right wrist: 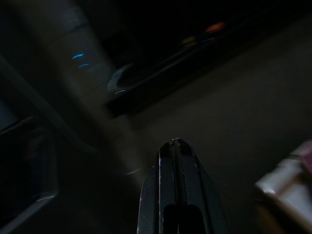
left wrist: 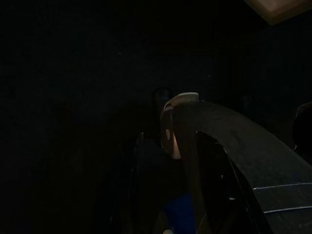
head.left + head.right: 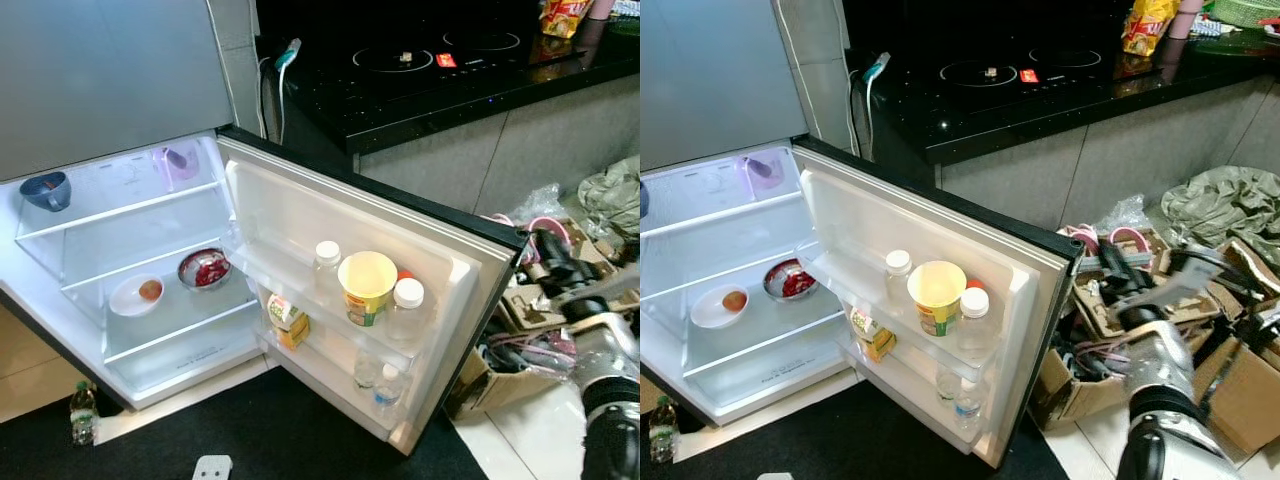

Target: Restocking fridge

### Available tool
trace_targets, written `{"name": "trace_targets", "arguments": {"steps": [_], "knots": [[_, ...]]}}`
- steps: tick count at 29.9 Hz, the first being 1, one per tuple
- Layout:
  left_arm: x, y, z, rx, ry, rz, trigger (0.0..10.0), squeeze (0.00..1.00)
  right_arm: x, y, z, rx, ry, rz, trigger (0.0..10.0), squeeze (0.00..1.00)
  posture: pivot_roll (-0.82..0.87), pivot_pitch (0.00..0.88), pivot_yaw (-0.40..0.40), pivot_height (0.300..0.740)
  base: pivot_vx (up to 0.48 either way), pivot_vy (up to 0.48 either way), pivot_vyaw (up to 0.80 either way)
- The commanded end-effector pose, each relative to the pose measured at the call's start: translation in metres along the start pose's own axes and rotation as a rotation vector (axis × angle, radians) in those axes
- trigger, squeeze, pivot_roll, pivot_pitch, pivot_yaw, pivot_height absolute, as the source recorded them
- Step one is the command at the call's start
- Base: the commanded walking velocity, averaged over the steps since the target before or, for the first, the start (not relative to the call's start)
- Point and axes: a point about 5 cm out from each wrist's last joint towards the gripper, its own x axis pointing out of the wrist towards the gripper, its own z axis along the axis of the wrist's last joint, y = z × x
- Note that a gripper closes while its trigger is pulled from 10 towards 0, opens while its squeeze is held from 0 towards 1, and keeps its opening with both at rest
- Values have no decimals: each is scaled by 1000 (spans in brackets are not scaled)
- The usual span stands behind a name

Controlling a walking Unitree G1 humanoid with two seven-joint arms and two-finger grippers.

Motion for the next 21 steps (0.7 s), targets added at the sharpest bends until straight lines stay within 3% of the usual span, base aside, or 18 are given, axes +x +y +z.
{"name": "trace_targets", "arguments": {"steps": [1, 2, 5, 6, 9, 12, 14, 16, 19, 21], "knots": [[-3, 3, -12, -1, 47, 7, 10000, 0, 1, 9, -8, -23, 66, 113, 10000, 0, -29, 22, 33, 740, 0, 0, 0], [-3, 3, -12, -1, 47, 7, 10000, 0, 1, 9, -8, -23, 66, 113, 10000, 0, -29, 22, 33, 740, 0, 0, 0], [-3, 3, -13, -5, 47, 6, 10000, 0, 0, 20, -19, -17, 150, 265, 10000, 0, -28, 22, 33, 740, 0, 0, 0], [-3, 3, -13, -6, 48, 6, 10000, 0, -3, 31, -27, -14, 224, 391, 10000, 0, -29, 22, 33, 740, 0, 0, 0], [-3, 3, -13, -6, 48, 6, 10000, 0, -4, 33, -29, -13, 241, 419, 10000, 0, -29, 22, 33, 740, 0, 0, 0], [-3, 3, -13, -6, 50, 6, 10000, 0, -16, 57, -44, 13, 387, 672, 10000, 0, -31, 22, 33, 740, 0, 0, 0], [-3, 3, -13, -6, 50, 6, 10000, 0, -16, 57, -44, 13, 387, 672, 10000, 0, -31, 22, 33, 740, 0, 0, 0], [-3, 3, -13, -5, 51, 6, 10000, 0, -25, 79, -56, 67, 461, 828, 10000, 0, -38, 22, 34, 740, 0, 0, 0], [-3, 3, -13, -5, 51, 5, 10000, 0, -25, 86, -64, 94, 456, 850, 10000, 0, -38, 22, 34, 740, 0, 0, 0], [-3, 1, -13, -7, 51, 3, 10000, 0, -17, 65, -75, 14, 422, 627, 10000, 0, -36, 21, 34, 740, 0, 0, 0]]}}
